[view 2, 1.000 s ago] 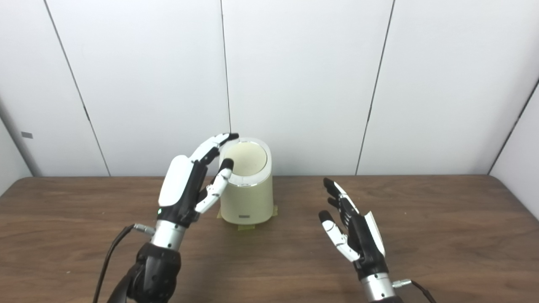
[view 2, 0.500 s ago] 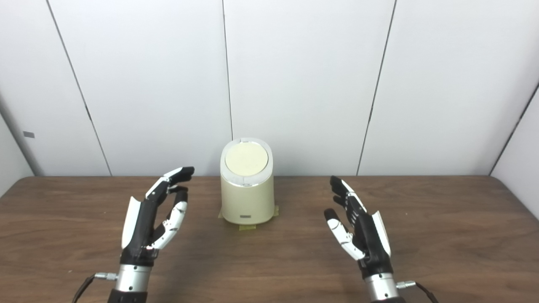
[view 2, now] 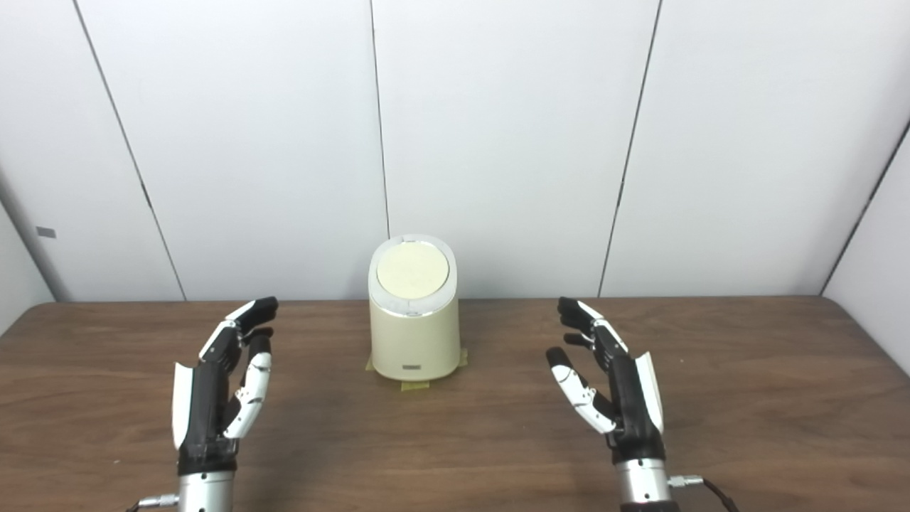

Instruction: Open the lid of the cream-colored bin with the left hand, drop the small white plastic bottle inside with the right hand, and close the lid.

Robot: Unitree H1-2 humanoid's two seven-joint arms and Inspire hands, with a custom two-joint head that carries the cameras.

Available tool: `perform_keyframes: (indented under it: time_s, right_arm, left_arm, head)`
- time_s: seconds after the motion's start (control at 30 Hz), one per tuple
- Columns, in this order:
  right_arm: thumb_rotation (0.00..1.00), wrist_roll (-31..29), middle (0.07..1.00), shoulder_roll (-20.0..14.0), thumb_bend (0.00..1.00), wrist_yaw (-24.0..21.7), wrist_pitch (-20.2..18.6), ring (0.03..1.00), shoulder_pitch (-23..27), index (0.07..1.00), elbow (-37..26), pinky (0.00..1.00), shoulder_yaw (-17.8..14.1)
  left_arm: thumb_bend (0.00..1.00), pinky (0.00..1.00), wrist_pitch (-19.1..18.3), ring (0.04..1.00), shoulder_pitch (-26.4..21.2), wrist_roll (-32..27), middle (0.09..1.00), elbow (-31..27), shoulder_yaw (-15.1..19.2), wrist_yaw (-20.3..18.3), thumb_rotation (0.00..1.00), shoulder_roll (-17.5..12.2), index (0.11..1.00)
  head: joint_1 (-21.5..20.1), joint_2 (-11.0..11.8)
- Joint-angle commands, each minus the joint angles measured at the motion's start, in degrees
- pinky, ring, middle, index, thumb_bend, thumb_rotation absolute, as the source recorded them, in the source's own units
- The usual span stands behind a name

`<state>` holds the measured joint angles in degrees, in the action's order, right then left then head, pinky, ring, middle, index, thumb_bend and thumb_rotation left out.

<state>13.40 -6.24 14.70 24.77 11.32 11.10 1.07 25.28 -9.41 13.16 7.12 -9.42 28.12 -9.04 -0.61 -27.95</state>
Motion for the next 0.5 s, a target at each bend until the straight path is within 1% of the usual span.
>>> perform_keyframes:
  time_s: [0.0, 0.03, 0.07, 0.1, 0.13, 0.17, 0.2, 0.23, 0.27, 0.33, 0.47]
  right_arm:
    - [0.56, 1.8, 0.766, 0.2, 0.26, 3.4, 2.1, 0.751, -2.5, 0.735, 2.2, 0.67, 1.1]
    - [0.54, 2.0, 0.762, -0.2, 0.25, 4.4, 2.1, 0.747, -2.5, 0.727, 2.4, 0.67, 1.4]
    - [0.52, 2.2, 0.756, -0.5, 0.25, 5.2, 2.1, 0.741, -2.6, 0.722, 2.5, 0.66, 1.7]
    - [0.5, 2.4, 0.751, -0.8, 0.25, 5.9, 2.1, 0.734, -2.8, 0.717, 2.5, 0.65, 2.1]
    - [0.42, 3.4, 0.731, -1.2, 0.27, 7.5, 2.1, 0.714, -2.9, 0.689, 2.6, 0.63, 2.6]
    - [0.42, 4.1, 0.731, -1.5, 0.27, 8.8, 2.1, 0.714, -3.1, 0.689, 2.5, 0.63, 3.0]
    - [0.37, 3.7, 0.716, -1.7, 0.3, 9.5, 2.1, 0.701, -3.3, 0.666, 2.5, 0.62, 3.4]
    - [0.33, 3.8, 0.71, -1.9, 0.32, 10.2, 2.1, 0.697, -3.5, 0.653, 2.6, 0.62, 3.8]
    - [0.31, 4.6, 0.705, -2.1, 0.33, 11.0, 2.1, 0.693, -3.7, 0.646, 2.7, 0.61, 4.0]
    - [0.3, 5.5, 0.693, -2.4, 0.32, 11.6, 2.1, 0.681, -4.1, 0.643, 2.6, 0.6, 4.4]
    - [0.38, 4.0, 0.682, -2.5, 0.3, 10.2, 2.1, 0.674, -4.9, 0.657, 1.6, 0.6, 4.7]
  left_arm:
    - [0.21, 0.72, 1.6, 0.782, 2.6, 1.8, 0.79, 3.4, -1.1, 2.9, 0.55, -1.4, 0.782]
    - [0.2, 0.7, 1.6, 0.771, 2.7, 2.8, 0.782, 3.9, -1.7, 4.5, 0.49, -1.6, 0.773]
    - [0.2, 0.69, 1.6, 0.759, 2.7, 3.7, 0.773, 4.3, -2.3, 6.1, 0.47, -1.8, 0.765]
    - [0.21, 0.67, 1.6, 0.748, 2.8, 4.3, 0.763, 4.5, -2.9, 7.4, 0.45, -2.0, 0.757]
    - [0.23, 0.65, 1.6, 0.729, 2.8, 5.4, 0.749, 5.2, -3.8, 9.3, 0.43, -2.5, 0.744]
    - [0.23, 0.65, 1.6, 0.729, 2.8, 6.3, 0.749, 5.7, -4.7, 10.9, 0.43, -3.0, 0.744]
    - [0.25, 0.63, 1.6, 0.72, 2.7, 7.5, 0.743, 6.2, -5.7, 12.6, 0.43, -3.5, 0.737]
    - [0.25, 0.61, 1.6, 0.711, 2.7, 8.7, 0.737, 6.7, -6.5, 14.1, 0.4, -3.8, 0.73]
    - [0.24, 0.6, 1.6, 0.702, 2.7, 9.1, 0.731, 6.9, -7.4, 15.3, 0.39, -4.2, 0.722]
    - [0.26, 0.59, 1.6, 0.699, 2.9, 8.3, 0.729, 6.7, -8.8, 16.3, 0.37, -4.6, 0.713]
    - [0.29, 0.6, 1.6, 0.706, 3.2, 6.1, 0.727, 5.9, -11.3, 17.4, 0.37, -5.6, 0.71]
  head:
    - [0.0, -0.1]
    - [-0.1, -0.1]
    - [-0.1, -0.1]
    - [-0.2, 0.0]
    - [-0.1, 0.0]
    - [0.0, 0.0]
    - [0.1, 0.0]
    - [0.2, 0.0]
    - [0.3, -0.2]
    - [0.3, -0.5]
    - [0.2, -1.3]
